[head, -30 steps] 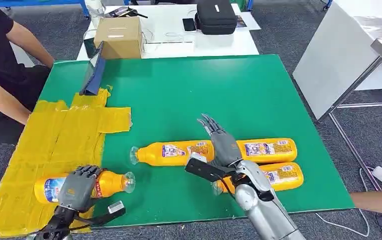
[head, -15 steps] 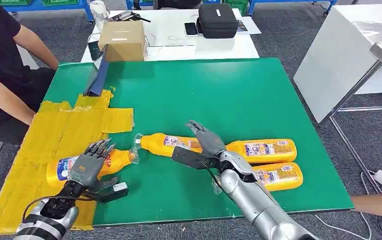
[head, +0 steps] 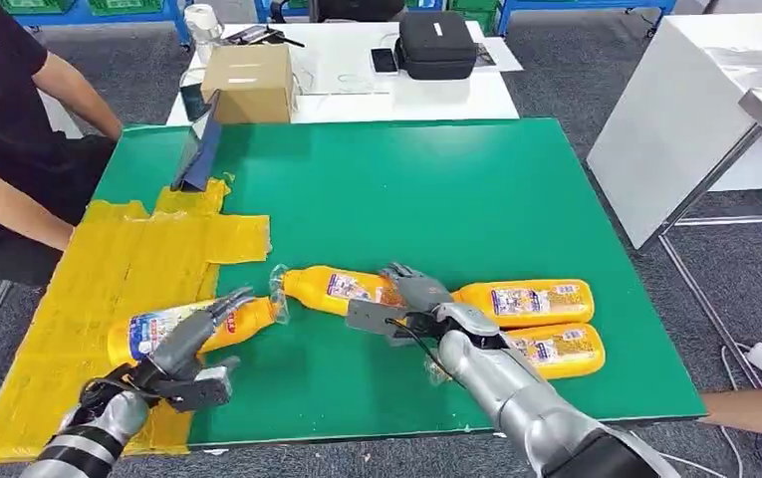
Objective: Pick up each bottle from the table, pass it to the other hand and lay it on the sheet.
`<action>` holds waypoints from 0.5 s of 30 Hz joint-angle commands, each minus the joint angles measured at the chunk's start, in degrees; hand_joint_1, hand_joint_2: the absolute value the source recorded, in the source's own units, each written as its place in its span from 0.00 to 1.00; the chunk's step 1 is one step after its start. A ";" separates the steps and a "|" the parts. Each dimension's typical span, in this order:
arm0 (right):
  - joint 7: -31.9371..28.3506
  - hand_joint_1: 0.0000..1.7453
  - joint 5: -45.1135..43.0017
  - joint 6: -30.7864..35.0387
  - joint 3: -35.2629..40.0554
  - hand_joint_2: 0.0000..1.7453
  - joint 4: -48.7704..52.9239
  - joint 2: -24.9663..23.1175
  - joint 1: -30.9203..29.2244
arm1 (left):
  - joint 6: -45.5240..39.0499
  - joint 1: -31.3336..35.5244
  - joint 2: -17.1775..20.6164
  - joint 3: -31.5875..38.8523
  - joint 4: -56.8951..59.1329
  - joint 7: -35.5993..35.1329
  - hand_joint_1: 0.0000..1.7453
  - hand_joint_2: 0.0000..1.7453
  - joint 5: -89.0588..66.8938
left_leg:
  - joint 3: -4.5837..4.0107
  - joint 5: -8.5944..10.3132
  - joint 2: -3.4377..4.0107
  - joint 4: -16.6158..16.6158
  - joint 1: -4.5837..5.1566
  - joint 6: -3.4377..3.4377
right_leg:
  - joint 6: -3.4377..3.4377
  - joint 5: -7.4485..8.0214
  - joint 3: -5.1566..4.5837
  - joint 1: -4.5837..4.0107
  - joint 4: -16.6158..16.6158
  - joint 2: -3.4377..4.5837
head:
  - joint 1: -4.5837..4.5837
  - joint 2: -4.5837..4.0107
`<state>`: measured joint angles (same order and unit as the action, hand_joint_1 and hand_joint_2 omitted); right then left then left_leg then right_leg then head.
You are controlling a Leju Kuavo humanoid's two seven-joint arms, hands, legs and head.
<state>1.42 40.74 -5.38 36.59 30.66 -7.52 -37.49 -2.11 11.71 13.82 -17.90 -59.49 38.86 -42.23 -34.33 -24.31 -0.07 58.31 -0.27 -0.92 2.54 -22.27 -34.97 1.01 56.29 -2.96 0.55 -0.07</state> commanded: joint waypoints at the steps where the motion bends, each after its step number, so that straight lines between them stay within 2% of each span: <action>1: 2.14 1.00 0.08 -0.01 1.36 1.00 -12.10 -0.16 -0.45 | 19.28 -1.32 -7.56 8.08 -9.69 1.14 0.00 0.00 27.57 | -0.11 0.01 0.12 -0.04 -0.05 0.03 | -0.10 0.09 -0.04 -0.06 -0.12 0.22 | 0.04 0.00; 3: 2.44 1.00 0.63 0.04 1.09 1.00 -12.44 0.05 -0.15 | 24.84 -1.24 -10.12 12.62 -10.39 1.14 0.00 0.00 30.80 | -0.18 0.02 0.15 -0.07 -0.04 0.04 | 0.04 0.48 0.17 -0.06 -0.17 0.34 | 0.02 0.00; 6: 2.23 1.00 0.57 0.95 0.20 1.00 -12.24 -0.15 0.02 | 28.39 -1.42 -11.92 15.85 -10.73 1.14 0.00 0.00 33.60 | -0.18 -0.01 0.47 0.02 -0.05 0.03 | 0.05 0.42 0.14 -0.09 -0.09 0.50 | -0.02 0.00; 9: -1.29 1.00 -1.38 6.59 -3.39 1.00 -9.84 -0.77 0.92 | 32.45 -3.31 -13.84 19.78 -12.19 -1.01 0.00 0.00 37.91 | -0.19 -0.07 0.61 0.02 -0.04 0.08 | 0.05 0.41 0.05 -0.08 -0.08 0.71 | 0.04 0.00; 13: -1.29 1.00 -1.38 6.53 -3.43 1.00 -9.71 -0.85 0.88 | 32.50 -3.56 -13.83 19.89 -12.33 -1.02 0.00 0.00 37.93 | -0.28 -0.05 0.72 -0.02 -0.05 0.08 | 0.00 0.41 -0.06 -0.09 -0.10 0.83 | 0.04 0.00; 14: -3.05 1.00 -2.48 8.86 -4.92 1.00 -8.18 -0.83 1.60 | 33.03 -3.79 -14.21 20.58 -12.51 -1.49 0.00 0.00 38.87 | -0.32 -0.06 0.73 0.01 -0.04 0.07 | 0.04 0.39 -0.09 -0.08 -0.07 0.77 | 0.02 0.00; 15: -7.40 1.00 -4.71 12.68 -7.87 1.00 -5.65 -1.26 3.16 | 33.34 -4.94 -14.80 22.08 -13.81 -2.59 0.00 0.00 40.41 | -0.36 -0.02 0.67 -0.04 -0.08 0.09 | -0.01 0.42 -0.13 -0.11 -0.14 0.80 | 0.02 0.00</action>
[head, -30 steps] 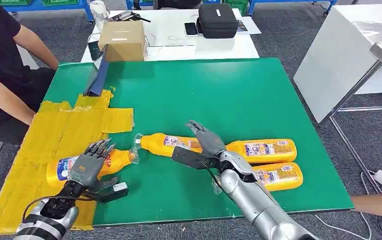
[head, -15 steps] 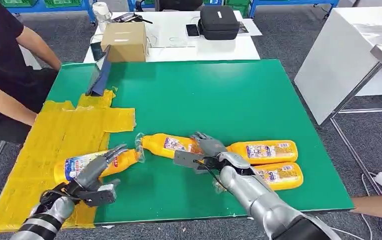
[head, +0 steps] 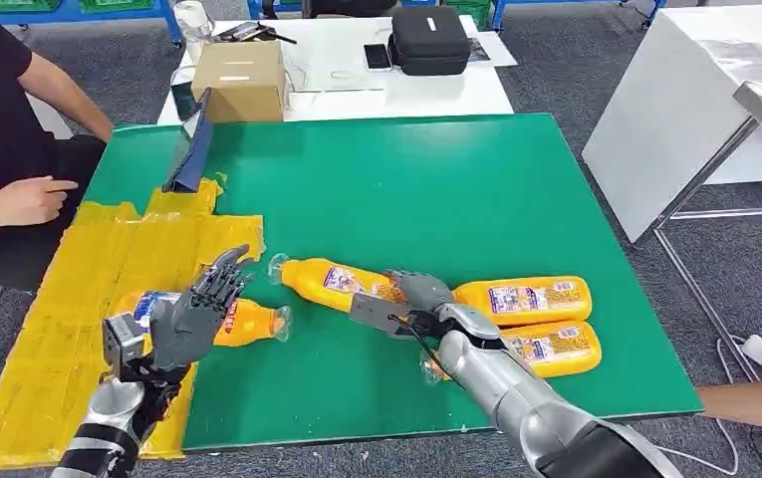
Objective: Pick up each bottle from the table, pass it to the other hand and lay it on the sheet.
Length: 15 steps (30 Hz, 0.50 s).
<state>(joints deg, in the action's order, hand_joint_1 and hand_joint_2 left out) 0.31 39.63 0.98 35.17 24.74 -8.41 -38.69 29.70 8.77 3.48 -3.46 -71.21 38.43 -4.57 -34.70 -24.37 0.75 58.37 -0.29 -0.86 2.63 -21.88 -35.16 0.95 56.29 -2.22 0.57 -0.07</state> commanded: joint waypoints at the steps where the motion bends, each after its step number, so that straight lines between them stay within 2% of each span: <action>1: -12.46 1.00 -6.64 11.01 -10.39 1.00 5.50 -1.15 7.10 | 1.03 -3.90 -5.15 9.44 -4.40 -3.22 0.00 0.00 4.04 | 0.06 0.00 -0.09 -0.09 -0.06 0.03 | -0.08 0.00 0.09 -0.05 -0.12 0.08 | 0.00 0.00; 3: -17.24 1.00 -10.11 12.92 -15.33 1.00 19.90 -2.81 14.09 | 1.49 -7.08 -6.80 12.58 -8.01 -6.89 0.00 0.00 8.26 | 0.04 -0.03 0.06 -0.08 -0.08 0.04 | -0.09 0.01 0.06 -0.06 -0.12 0.23 | -0.02 0.00; 4: -17.14 1.00 -11.69 11.71 -16.39 1.00 29.77 -3.61 18.64 | 3.24 -8.48 -7.61 13.85 -9.59 -9.28 0.00 1.00 12.05 | -0.06 -0.04 0.09 -0.04 -0.05 0.03 | -0.06 0.00 0.00 -0.04 -0.06 0.21 | 0.02 0.00; 6: -18.17 1.00 -14.21 12.21 -16.75 1.00 41.49 -5.18 24.09 | 2.36 -9.64 -9.31 15.28 -11.44 -11.16 0.00 1.00 14.20 | -0.24 -0.11 0.22 -0.02 -0.06 0.05 | -0.10 -0.03 -0.19 -0.06 0.00 0.37 | -0.05 0.00; 7: -18.29 1.00 -14.98 12.15 -16.52 1.00 43.50 -5.49 25.04 | 2.22 -9.75 -9.71 15.41 -11.91 -11.20 0.00 1.00 14.49 | -0.32 -0.16 0.21 0.02 -0.06 0.07 | -0.12 -0.08 -0.26 -0.05 0.05 0.42 | 0.00 0.00; 12: -18.36 1.00 -15.67 12.08 -16.30 1.00 42.89 -5.24 24.79 | 1.81 -9.21 -9.89 15.01 -11.87 -11.79 0.00 1.00 14.60 | -0.78 -0.12 -0.25 0.01 -0.06 0.04 | -0.11 -0.19 -0.65 -0.08 0.08 0.06 | 0.02 0.00; 15: -18.36 1.00 -15.67 12.08 -16.30 1.00 42.89 -5.24 24.79 | 1.81 -9.21 -9.89 15.01 -11.87 -11.79 0.00 1.00 14.60 | -0.85 -0.10 -0.05 0.01 -0.06 0.02 | -0.09 -0.12 -0.74 -0.08 0.06 0.23 | 0.00 0.00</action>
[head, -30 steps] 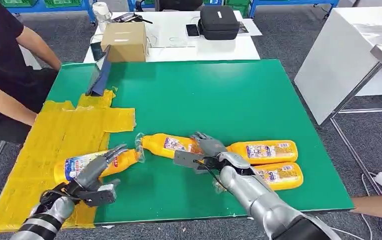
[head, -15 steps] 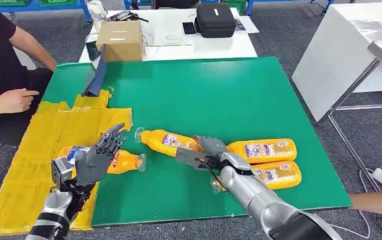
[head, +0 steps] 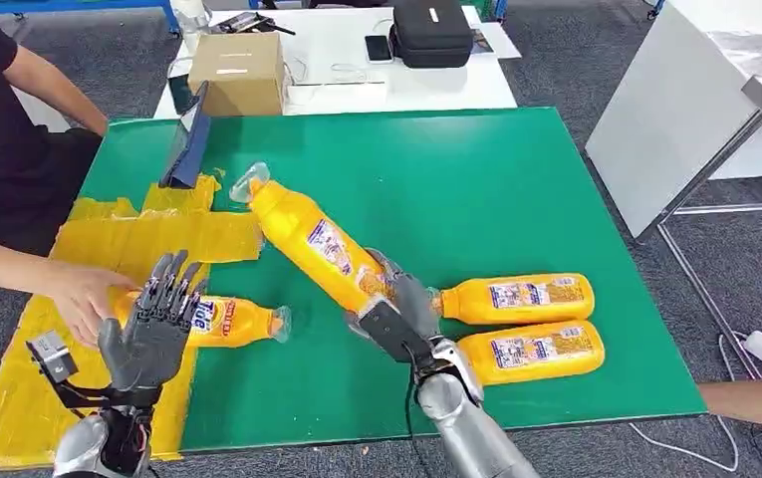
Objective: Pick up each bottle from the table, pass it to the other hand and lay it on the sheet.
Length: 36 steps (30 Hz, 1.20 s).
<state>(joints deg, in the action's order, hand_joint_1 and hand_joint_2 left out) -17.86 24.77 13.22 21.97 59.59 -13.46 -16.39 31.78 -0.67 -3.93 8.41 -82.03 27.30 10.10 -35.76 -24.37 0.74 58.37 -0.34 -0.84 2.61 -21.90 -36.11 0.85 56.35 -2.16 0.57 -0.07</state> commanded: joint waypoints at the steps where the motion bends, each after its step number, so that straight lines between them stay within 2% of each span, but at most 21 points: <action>1: -0.60 1.00 -1.11 -0.06 -3.24 1.00 7.32 -0.14 2.18 | -0.29 0.25 -2.37 3.10 -0.96 -0.67 0.00 1.00 -0.03 | 0.08 -0.05 -0.02 -0.01 0.01 0.01 | -0.05 -0.04 0.08 0.03 -0.01 0.12 | 0.00 0.00; 4: -0.60 1.00 -1.11 -0.06 -3.24 1.00 7.32 -0.14 2.18 | -0.29 0.25 -2.37 3.10 -0.96 -0.67 0.00 1.00 -0.03 | 0.08 -0.04 -0.04 -0.03 0.01 0.04 | -0.08 -0.03 0.09 0.02 -0.05 0.10 | 0.00 0.00; 6: -3.16 1.00 -2.69 0.00 -3.29 1.00 8.78 -0.77 3.10 | -0.99 -0.04 -2.80 3.07 -1.68 -0.53 0.00 1.00 0.06 | 0.13 -0.06 -0.03 -0.04 0.01 0.05 | -0.09 -0.05 0.12 0.02 -0.05 0.13 | 0.00 0.00; 10: -4.48 1.00 -3.40 -0.14 0.93 1.00 16.46 -1.29 7.02 | -2.10 -1.60 -3.69 0.86 -4.84 -1.34 0.00 1.00 -0.63 | 0.15 -0.13 -0.03 0.00 0.00 0.05 | -0.10 -0.11 0.12 0.01 0.01 0.16 | 0.00 0.00; 14: -3.06 1.00 -2.51 -1.41 5.91 1.00 16.56 -1.21 7.12 | -2.47 -3.33 -3.66 -2.03 -6.86 -1.92 0.00 1.00 -0.92 | 0.08 -0.10 0.03 -0.01 -0.02 0.04 | -0.06 -0.06 0.04 -0.02 -0.02 0.15 | 0.00 0.00; 21: 0.01 1.00 7.79 -5.14 20.06 1.00 6.90 -2.50 4.99 | -1.45 -5.60 -3.54 -7.05 -9.43 -2.72 0.00 1.00 0.65 | 0.03 -0.10 0.10 -0.04 -0.03 0.08 | -0.11 -0.05 -0.03 -0.03 -0.05 0.21 | -0.02 0.00; 24: 0.11 1.00 9.42 -5.84 25.30 1.00 2.24 -3.06 3.63 | -2.05 -5.93 -3.31 -9.08 -10.13 -2.80 0.00 1.00 0.55 | 0.21 -0.16 0.16 -0.09 -0.04 0.10 | -0.17 -0.10 0.11 -0.03 -0.08 0.34 | 0.00 0.00; 36: 0.75 1.00 9.86 -6.89 27.80 1.00 -5.50 -3.73 2.08 | -1.39 -5.79 -2.02 -12.13 -10.69 -2.62 0.00 1.00 2.01 | 0.14 -0.11 -0.03 -0.11 -0.05 0.10 | -0.15 -0.12 0.10 -0.02 -0.07 0.14 | 0.02 0.00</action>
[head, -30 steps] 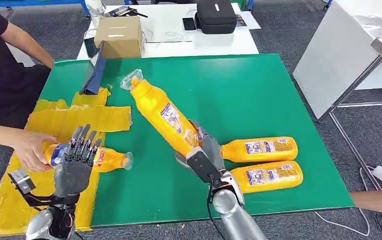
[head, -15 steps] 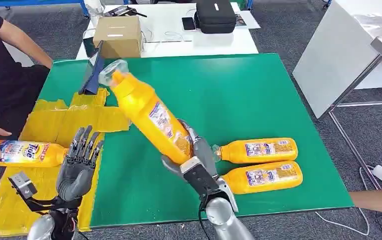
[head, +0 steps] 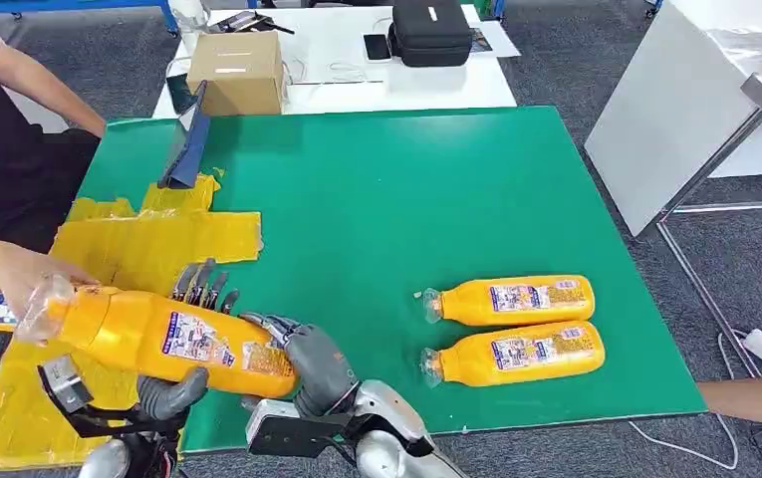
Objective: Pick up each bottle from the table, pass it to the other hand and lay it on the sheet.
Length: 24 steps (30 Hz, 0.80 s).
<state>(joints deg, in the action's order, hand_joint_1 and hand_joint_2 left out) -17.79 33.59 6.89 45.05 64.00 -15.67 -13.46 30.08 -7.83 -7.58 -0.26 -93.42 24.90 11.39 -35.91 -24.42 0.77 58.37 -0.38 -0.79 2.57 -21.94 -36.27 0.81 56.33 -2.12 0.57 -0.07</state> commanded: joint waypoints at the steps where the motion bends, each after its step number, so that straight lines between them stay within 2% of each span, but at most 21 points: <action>1: 0.61 1.00 1.04 -0.46 4.66 1.00 -10.27 -1.61 -0.88 | 0.44 1.47 1.64 -3.50 0.87 -0.23 0.00 1.00 1.03 | 0.15 -0.02 -0.06 -0.07 -0.04 0.03 | -0.07 -0.04 0.14 -0.02 -0.06 0.06 | 0.00 0.00; 4: 0.54 1.00 1.14 -0.22 4.53 1.00 -11.15 -1.87 -1.09 | 1.15 1.66 1.96 -3.84 1.35 -0.26 0.00 1.00 1.70 | 0.30 -0.07 -0.11 -0.08 -0.04 0.05 | -0.12 -0.10 0.28 -0.01 -0.06 0.08 | 0.02 0.00; 5: 0.57 1.00 1.20 -0.16 4.45 1.00 -11.24 -1.89 -1.21 | 1.30 1.63 2.07 -3.85 1.41 -0.21 1.00 1.00 1.82 | 0.22 -0.03 -0.12 -0.08 -0.03 0.04 | -0.10 -0.07 0.20 -0.01 -0.06 0.05 | 0.02 0.00; 12: 0.86 1.00 0.75 -0.40 3.79 1.00 -12.02 -3.59 -3.21 | 3.03 -0.58 3.82 -1.14 -0.01 1.91 1.00 1.00 3.46 | 0.22 -0.08 0.04 -0.03 -0.04 0.05 | -0.11 -0.07 0.15 -0.02 -0.01 0.20 | 0.02 0.00; 17: 2.10 1.00 -2.57 1.12 5.36 1.00 -11.89 -4.33 -6.20 | 6.41 -2.58 3.60 4.45 -1.26 3.13 1.00 1.00 3.46 | 0.14 -0.06 0.12 -0.02 -0.03 0.04 | -0.09 -0.03 0.07 -0.02 0.01 0.25 | 0.02 0.00; 18: 2.41 0.93 -3.50 1.70 6.01 1.00 -11.74 -4.33 -6.85 | 7.12 -2.83 3.56 5.58 -1.28 3.35 1.00 1.00 3.28 | 0.27 -0.14 0.22 0.00 -0.05 0.06 | -0.14 -0.07 0.16 -0.02 0.04 0.42 | 0.00 0.00; 19: 2.64 0.10 -4.87 4.67 6.94 1.00 -11.29 -4.33 -7.84 | 7.54 -3.11 3.26 7.65 -1.47 4.26 1.00 1.00 1.80 | 0.15 -0.08 0.16 -0.01 -0.05 0.05 | -0.10 -0.03 0.08 -0.02 0.03 0.32 | 0.02 0.00; 20: 3.54 0.00 -6.04 6.50 8.38 1.00 -10.58 -4.33 -9.26 | 7.77 -3.49 3.37 9.89 -1.62 5.35 1.00 1.00 0.57 | 0.33 -0.16 0.24 -0.02 -0.05 0.07 | -0.15 -0.08 0.20 -0.02 0.05 0.47 | 0.00 0.00; 22: 5.58 0.00 -10.12 7.59 10.19 1.00 -8.91 -4.33 -11.67 | 10.50 -3.44 3.23 14.32 -1.17 5.99 1.00 1.00 -0.17 | 0.24 -0.16 0.38 0.02 -0.04 0.07 | -0.15 -0.04 0.07 -0.01 0.10 0.59 | 0.00 0.00; 24: 5.81 0.00 -10.36 7.57 10.32 1.00 -8.82 -4.33 -11.91 | 11.14 -3.37 3.02 14.90 -1.09 5.94 1.00 1.00 -0.28 | 0.05 -0.06 0.22 0.01 -0.06 0.04 | -0.09 0.01 -0.01 -0.03 0.06 0.34 | 0.00 0.00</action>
<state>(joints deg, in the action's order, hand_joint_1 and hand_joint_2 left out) -14.71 27.05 11.94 50.12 57.81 -17.51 -18.90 37.58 -10.82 -5.05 5.05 -94.53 29.97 12.50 -35.94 -24.41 0.78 58.36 -0.43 -0.78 2.56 -21.94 -36.28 0.79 56.37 -2.11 0.57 -0.07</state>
